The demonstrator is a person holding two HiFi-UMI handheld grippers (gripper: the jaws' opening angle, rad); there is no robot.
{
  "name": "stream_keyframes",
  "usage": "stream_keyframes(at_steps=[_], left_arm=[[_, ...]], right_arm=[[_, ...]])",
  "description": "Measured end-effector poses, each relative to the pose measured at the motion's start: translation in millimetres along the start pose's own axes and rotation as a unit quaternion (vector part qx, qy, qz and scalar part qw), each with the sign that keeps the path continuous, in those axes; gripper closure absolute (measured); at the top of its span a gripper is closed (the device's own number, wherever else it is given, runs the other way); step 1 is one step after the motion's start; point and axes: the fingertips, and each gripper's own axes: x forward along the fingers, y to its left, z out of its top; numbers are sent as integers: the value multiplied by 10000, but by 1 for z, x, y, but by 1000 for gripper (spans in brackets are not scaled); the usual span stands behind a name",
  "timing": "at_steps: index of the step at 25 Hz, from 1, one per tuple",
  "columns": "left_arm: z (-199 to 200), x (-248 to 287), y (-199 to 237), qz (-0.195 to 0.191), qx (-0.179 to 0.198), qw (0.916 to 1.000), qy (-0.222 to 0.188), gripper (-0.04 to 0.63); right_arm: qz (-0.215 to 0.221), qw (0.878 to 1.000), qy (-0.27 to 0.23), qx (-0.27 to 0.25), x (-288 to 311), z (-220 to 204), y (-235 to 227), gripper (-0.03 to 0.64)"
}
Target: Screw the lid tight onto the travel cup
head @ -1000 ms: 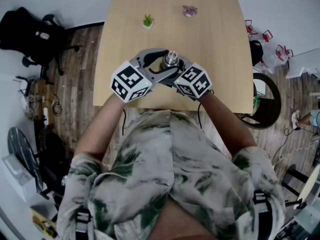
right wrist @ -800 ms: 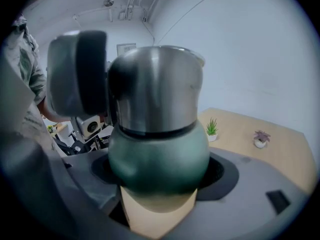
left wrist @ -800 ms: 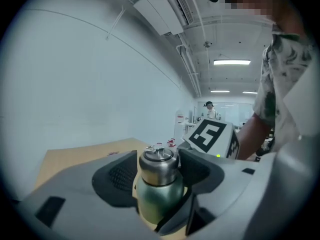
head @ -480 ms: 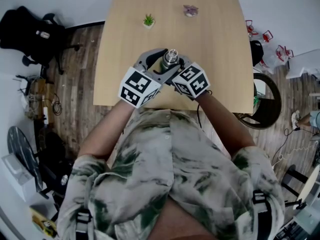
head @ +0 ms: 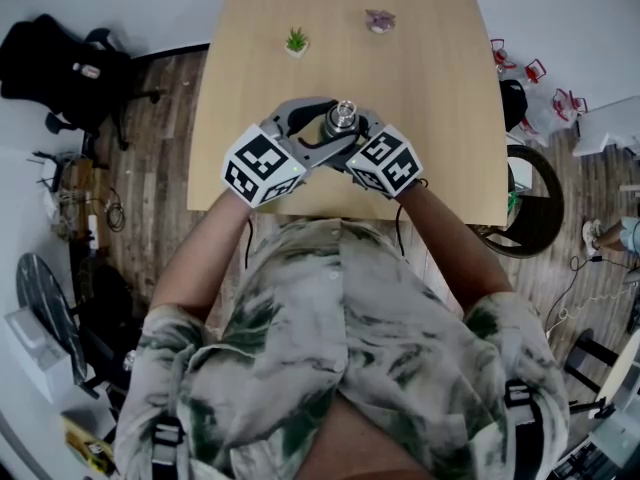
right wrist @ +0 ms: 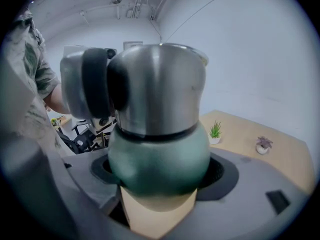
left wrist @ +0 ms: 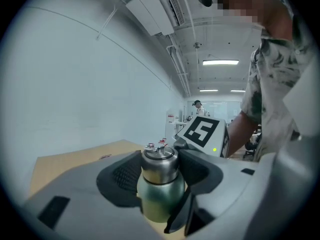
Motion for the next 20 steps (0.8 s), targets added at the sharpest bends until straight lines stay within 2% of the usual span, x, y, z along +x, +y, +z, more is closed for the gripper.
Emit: stream_keyframes(at_steps=[6,10,12,16,20], left_arm=[[0,-1,-4,-438,-17,9990,14,347],[-3,-2,-3,-468,-91,9989,22,347],[-4,-1,-2,-280,-145,9995,55,345],[-3,5,4,440,-196,9988,105,342],[-2,9,4,864,-272,9959,41,340]], right_arm=[[171,9998,8,-93,-2,-3,4,210],[163,9998,38,-67,-1,-6,4,210],[128,9999,35,23,-1,-7,3,210],[-96,9997,28,210,-1,-8,-8,210],[-158,9996,25,226,0,-6,-7,210]])
